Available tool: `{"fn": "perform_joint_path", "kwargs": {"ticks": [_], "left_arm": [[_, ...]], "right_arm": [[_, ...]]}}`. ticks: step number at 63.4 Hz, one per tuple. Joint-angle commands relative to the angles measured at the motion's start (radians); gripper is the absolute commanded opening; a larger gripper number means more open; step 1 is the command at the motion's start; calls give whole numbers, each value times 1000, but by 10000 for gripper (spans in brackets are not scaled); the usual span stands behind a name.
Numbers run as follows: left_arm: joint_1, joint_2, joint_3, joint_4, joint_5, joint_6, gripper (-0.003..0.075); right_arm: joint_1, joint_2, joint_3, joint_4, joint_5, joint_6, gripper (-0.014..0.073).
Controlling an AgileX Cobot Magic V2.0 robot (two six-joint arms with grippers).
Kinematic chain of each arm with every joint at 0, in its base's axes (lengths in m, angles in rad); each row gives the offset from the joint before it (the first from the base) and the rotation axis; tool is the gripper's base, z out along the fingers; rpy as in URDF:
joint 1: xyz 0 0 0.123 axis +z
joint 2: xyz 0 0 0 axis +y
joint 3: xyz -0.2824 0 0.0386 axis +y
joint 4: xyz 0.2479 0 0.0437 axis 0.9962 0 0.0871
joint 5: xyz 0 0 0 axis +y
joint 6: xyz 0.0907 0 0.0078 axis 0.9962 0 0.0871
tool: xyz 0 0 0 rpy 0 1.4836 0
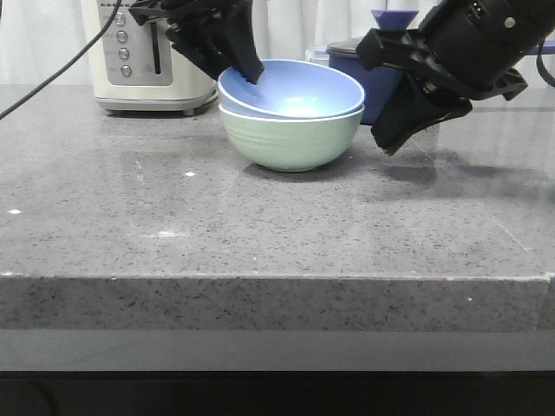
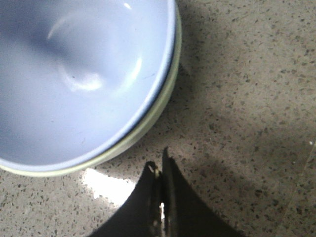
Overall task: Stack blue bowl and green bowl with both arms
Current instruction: 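Open the left gripper and withdraw both grippers from the bowls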
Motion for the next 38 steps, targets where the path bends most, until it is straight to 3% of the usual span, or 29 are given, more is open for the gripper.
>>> {"fn": "perform_joint_path", "kwargs": {"ticks": [1, 22, 38], "left_arm": [[-7, -74, -35, -30, -48, -12, 356], [-7, -288, 13, -14, -28, -12, 347], [26, -566, 363, 4, -158, -12, 347]], "right_arm": [[0, -38, -27, 23, -39, -8, -63], [0, -38, -27, 23, -39, -8, -63], [0, -38, -27, 23, -39, -8, -63]]}}
